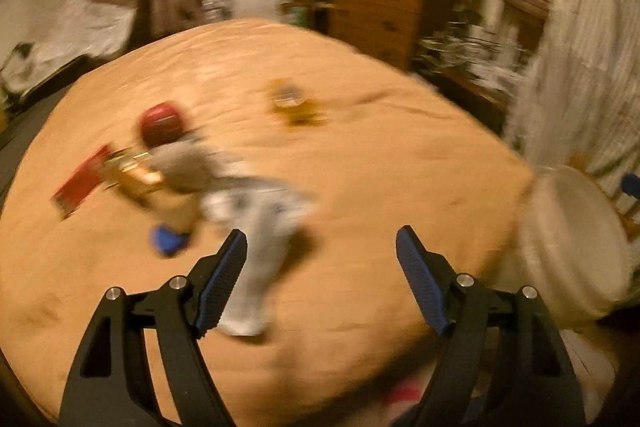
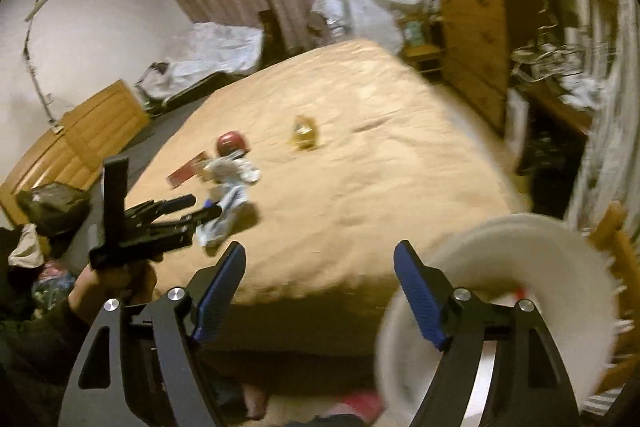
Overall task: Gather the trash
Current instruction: 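Move both open tools back over the items on the bed, then grasp the white foil tube packet with the left tool while the right tool grasps the white string cloth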
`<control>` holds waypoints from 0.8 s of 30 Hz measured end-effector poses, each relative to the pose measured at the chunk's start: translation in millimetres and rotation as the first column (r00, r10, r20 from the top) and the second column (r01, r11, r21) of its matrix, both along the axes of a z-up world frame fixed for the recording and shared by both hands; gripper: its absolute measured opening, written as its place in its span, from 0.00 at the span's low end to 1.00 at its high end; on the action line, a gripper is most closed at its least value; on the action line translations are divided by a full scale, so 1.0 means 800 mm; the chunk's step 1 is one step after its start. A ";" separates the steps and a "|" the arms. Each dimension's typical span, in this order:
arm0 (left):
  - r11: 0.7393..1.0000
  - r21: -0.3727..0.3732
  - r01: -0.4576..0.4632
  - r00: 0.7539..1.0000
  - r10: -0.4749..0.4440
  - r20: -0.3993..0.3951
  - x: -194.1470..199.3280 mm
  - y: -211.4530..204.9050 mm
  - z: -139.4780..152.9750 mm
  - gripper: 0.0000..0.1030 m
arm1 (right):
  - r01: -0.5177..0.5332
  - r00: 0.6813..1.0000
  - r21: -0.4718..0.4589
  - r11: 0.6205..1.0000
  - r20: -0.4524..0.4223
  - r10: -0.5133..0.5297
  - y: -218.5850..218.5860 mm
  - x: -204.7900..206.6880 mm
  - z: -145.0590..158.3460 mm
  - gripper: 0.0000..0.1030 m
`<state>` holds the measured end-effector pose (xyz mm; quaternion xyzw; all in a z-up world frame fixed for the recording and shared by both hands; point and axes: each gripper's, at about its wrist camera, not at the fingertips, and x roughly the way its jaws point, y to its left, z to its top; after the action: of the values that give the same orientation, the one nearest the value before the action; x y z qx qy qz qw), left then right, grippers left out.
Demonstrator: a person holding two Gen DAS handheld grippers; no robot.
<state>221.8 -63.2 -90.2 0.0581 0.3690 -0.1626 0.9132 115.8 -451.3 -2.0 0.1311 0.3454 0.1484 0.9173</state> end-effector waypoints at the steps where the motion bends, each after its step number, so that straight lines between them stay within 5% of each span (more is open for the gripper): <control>1: 1.000 0.006 -0.018 1.000 0.018 -0.010 0.009 0.018 -0.006 0.79 | -0.014 1.000 0.004 1.000 -0.006 0.014 0.013 0.006 -0.004 0.75; 5: 1.000 0.030 -0.004 0.997 0.007 -0.074 0.036 0.053 -0.032 0.81 | -0.070 0.997 0.024 0.997 -0.040 0.071 0.064 0.031 -0.025 0.75; 11: 0.994 0.080 0.073 0.991 -0.063 -0.115 0.055 0.035 -0.063 0.79 | -0.095 0.991 0.060 0.994 -0.084 0.100 0.102 0.063 -0.057 0.75; 12: 0.992 0.088 0.085 0.990 -0.074 -0.124 0.057 0.032 -0.070 0.75 | -0.096 0.991 0.061 0.994 -0.089 0.101 0.106 0.066 -0.060 0.75; 14: 0.991 0.092 0.097 0.985 -0.082 -0.149 0.060 0.030 -0.081 0.48 | -0.099 0.990 0.063 0.993 -0.095 0.105 0.104 0.074 -0.067 0.75; 15: 0.992 0.089 0.093 0.984 -0.078 -0.158 0.061 0.033 -0.084 0.44 | -0.101 0.989 0.062 0.993 -0.099 0.106 0.110 0.079 -0.069 0.75; 24: 1.000 0.008 0.002 0.989 -0.001 -0.151 0.021 0.112 -0.070 0.34 | -0.149 0.982 0.043 0.988 -0.110 0.153 0.140 0.110 -0.084 0.75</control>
<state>238.5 26.3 -146.2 0.0496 0.4378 -0.1656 0.8823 203.9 -339.7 -69.3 0.1285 0.4030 0.2158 0.8801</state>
